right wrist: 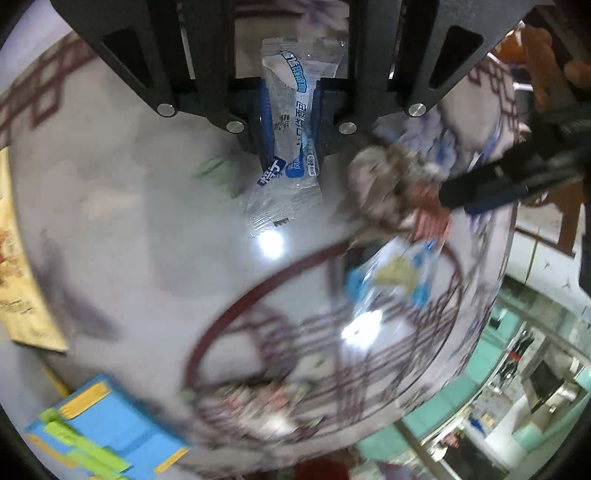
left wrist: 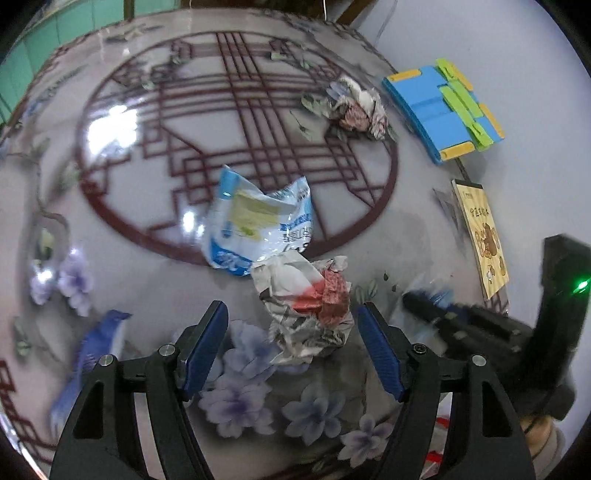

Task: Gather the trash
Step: 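Grasp the clear plastic bag with the right tool while the left grasps red-white crumpled paper, then carry the crumpled paper and plastic bag over the red bucket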

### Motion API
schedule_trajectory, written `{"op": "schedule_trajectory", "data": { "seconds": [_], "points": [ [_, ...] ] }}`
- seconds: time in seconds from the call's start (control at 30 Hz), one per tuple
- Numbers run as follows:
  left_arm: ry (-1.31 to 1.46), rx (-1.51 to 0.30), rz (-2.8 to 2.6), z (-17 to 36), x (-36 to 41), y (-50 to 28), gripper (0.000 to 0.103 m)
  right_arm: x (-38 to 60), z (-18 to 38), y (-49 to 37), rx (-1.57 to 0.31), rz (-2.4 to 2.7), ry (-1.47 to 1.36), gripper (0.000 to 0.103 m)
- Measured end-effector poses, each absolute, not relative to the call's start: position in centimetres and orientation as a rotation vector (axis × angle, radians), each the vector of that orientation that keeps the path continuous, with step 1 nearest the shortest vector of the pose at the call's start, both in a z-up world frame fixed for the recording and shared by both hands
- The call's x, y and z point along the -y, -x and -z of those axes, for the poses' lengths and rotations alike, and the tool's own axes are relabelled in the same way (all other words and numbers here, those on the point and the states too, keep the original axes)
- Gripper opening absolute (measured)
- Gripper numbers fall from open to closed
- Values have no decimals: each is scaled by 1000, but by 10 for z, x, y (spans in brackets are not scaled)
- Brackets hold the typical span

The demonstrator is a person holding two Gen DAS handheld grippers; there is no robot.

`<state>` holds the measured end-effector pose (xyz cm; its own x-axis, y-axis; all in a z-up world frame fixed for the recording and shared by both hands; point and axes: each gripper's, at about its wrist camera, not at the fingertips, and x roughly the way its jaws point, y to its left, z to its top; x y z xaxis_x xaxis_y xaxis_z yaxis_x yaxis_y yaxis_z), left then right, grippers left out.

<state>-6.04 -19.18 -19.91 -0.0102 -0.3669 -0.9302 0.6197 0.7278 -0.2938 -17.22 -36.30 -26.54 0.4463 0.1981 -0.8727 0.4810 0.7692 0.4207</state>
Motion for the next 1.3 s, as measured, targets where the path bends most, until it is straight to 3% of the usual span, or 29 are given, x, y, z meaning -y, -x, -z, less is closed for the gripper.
{"op": "schedule_trajectory", "data": {
  "seconds": [0.07,0.17,0.2,0.4,0.5,0.53,0.57,0.7,0.93,1.0,1.03,1.13,1.3],
  "points": [
    [-217,-1412,788,209,196,59,72,375,262,175,-1103,217,-712,14],
    [-184,-1461,800,221,197,58,43,386,258,175,-1088,208,-712,14],
    [-158,-1479,817,223,196,58,39,386,258,174,-1082,199,-709,14],
    [-184,-1438,821,212,194,60,34,384,261,154,-1068,144,-693,19],
    [-184,-1413,811,205,189,56,34,382,263,148,-1083,164,-683,40],
    [-183,-1404,806,203,186,54,34,382,263,149,-1085,172,-682,54],
    [-182,-1398,802,201,185,52,34,382,264,150,-1086,173,-685,60],
    [-167,-1382,792,194,177,46,34,383,269,157,-1100,206,-701,61],
    [-153,-1374,787,187,166,42,34,389,289,162,-1135,244,-777,61],
    [-147,-1372,783,185,162,41,34,386,291,160,-1142,241,-776,41],
    [-144,-1369,781,184,160,40,34,385,291,159,-1146,231,-784,24],
    [-136,-1354,766,180,150,36,34,380,286,159,-1131,224,-786,15],
    [-122,-1319,723,174,130,25,34,368,258,153,-1080,205,-742,15]
  ]
}}
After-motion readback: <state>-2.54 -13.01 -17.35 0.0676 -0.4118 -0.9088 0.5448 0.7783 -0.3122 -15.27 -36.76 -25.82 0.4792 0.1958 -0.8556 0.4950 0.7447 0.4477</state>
